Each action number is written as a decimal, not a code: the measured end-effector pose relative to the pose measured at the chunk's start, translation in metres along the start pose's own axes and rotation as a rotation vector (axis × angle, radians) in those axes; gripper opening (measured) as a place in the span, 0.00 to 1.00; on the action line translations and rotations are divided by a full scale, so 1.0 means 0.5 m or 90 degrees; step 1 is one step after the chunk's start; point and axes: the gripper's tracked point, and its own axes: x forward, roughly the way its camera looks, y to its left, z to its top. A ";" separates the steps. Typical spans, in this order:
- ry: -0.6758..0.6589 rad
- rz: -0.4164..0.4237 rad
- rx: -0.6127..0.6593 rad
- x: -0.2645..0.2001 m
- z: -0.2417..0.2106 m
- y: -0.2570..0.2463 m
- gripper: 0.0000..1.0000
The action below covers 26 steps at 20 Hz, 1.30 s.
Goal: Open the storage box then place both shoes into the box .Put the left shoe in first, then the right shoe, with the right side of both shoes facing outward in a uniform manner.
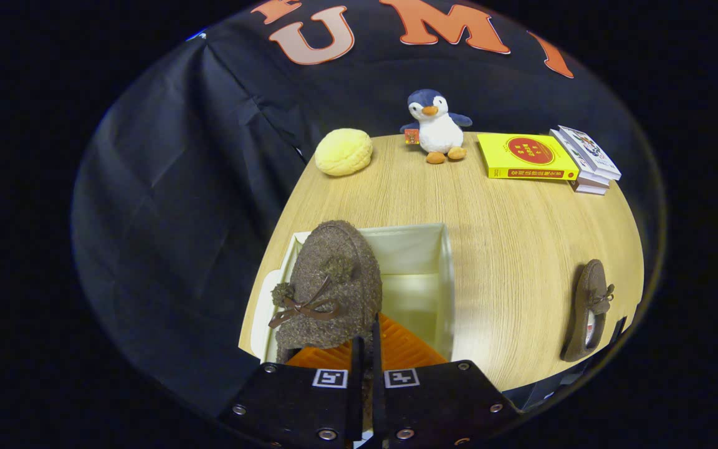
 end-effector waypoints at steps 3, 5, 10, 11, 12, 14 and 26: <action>0.042 -0.001 0.014 0.048 -0.033 0.029 0.07; 0.063 0.000 0.018 0.067 -0.048 0.044 0.07; 0.127 0.061 0.001 0.085 -0.095 0.076 0.25; 0.143 0.077 -0.008 0.080 -0.107 0.079 0.30; 0.144 0.092 -0.014 0.078 -0.111 0.078 0.32; 0.125 0.115 -0.034 0.056 -0.096 0.070 0.39; -0.007 0.158 -0.055 -0.126 -0.009 -0.164 0.84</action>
